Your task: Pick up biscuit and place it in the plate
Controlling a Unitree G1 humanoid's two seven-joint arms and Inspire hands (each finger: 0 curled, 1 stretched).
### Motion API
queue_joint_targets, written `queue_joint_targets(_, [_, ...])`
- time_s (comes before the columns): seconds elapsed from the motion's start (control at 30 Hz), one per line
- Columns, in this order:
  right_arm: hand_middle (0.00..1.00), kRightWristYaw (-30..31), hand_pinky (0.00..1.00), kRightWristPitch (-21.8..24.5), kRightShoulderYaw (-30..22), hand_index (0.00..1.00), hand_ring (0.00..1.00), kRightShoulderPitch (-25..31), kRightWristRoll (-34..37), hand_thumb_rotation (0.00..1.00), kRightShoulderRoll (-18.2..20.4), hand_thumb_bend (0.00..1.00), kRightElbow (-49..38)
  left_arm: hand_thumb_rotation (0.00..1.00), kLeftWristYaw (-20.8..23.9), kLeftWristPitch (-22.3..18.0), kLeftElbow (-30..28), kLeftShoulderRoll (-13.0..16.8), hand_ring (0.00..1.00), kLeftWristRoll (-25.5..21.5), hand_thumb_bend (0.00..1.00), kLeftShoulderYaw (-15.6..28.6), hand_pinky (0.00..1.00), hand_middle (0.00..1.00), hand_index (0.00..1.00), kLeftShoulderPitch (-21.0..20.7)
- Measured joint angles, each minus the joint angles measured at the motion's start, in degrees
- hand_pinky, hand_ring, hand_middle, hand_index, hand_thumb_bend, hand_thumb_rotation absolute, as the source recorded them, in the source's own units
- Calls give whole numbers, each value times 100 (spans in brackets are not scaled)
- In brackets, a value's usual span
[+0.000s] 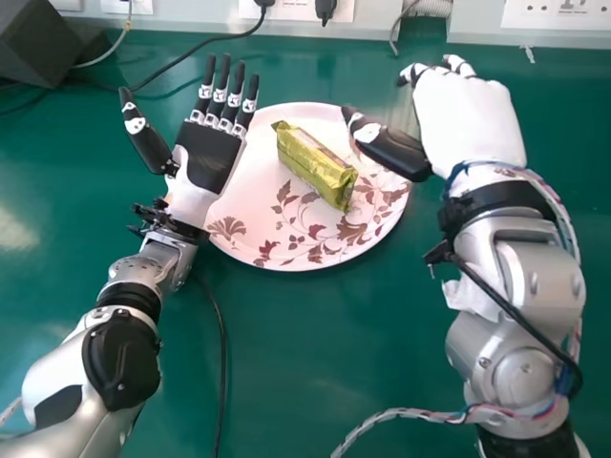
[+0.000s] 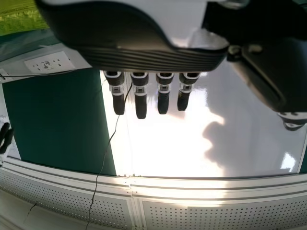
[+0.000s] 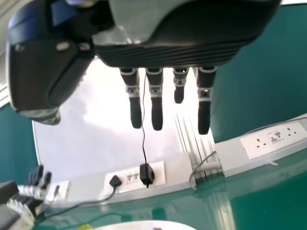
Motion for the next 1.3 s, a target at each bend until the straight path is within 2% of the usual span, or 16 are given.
queue_joint_targets(0.17, [79, -224, 63, -154, -103, 82, 74, 231, 115, 75, 167, 80, -223, 79, 24, 0, 1, 1, 91, 3, 100, -12, 90, 96, 100, 0])
queue_joint_targets(0.37, [75, -566, 61, -380, -193, 77, 71, 510, 337, 67, 314, 76, -429, 81, 118, -2, 6, -2, 91, 66, 100, -28, 88, 96, 100, 1])
queue_joint_targets(0.53, [71, -822, 60, -518, -284, 74, 68, 638, 561, 67, 410, 77, -541, 79, 298, -36, 4, -6, 91, 110, 100, -29, 88, 97, 100, 3])
queue_joint_targets(0.7, [67, -963, 59, -568, -352, 74, 66, 757, 786, 68, 513, 75, -692, 78, 288, 40, 4, -1, 92, 150, 100, -29, 88, 96, 100, 3])
queue_joint_targets(0.9, [63, -1104, 57, -627, -427, 72, 64, 847, 1097, 61, 644, 74, -794, 76, 265, 71, 5, 9, 93, 164, 100, -29, 88, 97, 100, 4])
queue_joint_targets(0.97, [62, -1139, 57, -631, -453, 71, 63, 875, 1163, 64, 682, 75, -851, 76, 265, 69, 6, 10, 93, 168, 100, -29, 88, 97, 100, 4])
queue_joint_targets(1.23, [62, -1530, 56, -730, -621, 71, 63, 1044, 1801, 59, 693, 75, -973, 73, 246, 81, 7, 24, 92, 175, 100, -29, 79, 97, 100, 4])
queue_joint_targets(1.3, [62, -1656, 56, -783, -674, 71, 63, 1114, 1995, 58, 669, 74, -1025, 73, 246, 106, 7, 31, 89, 177, 100, -29, 73, 97, 100, 5])
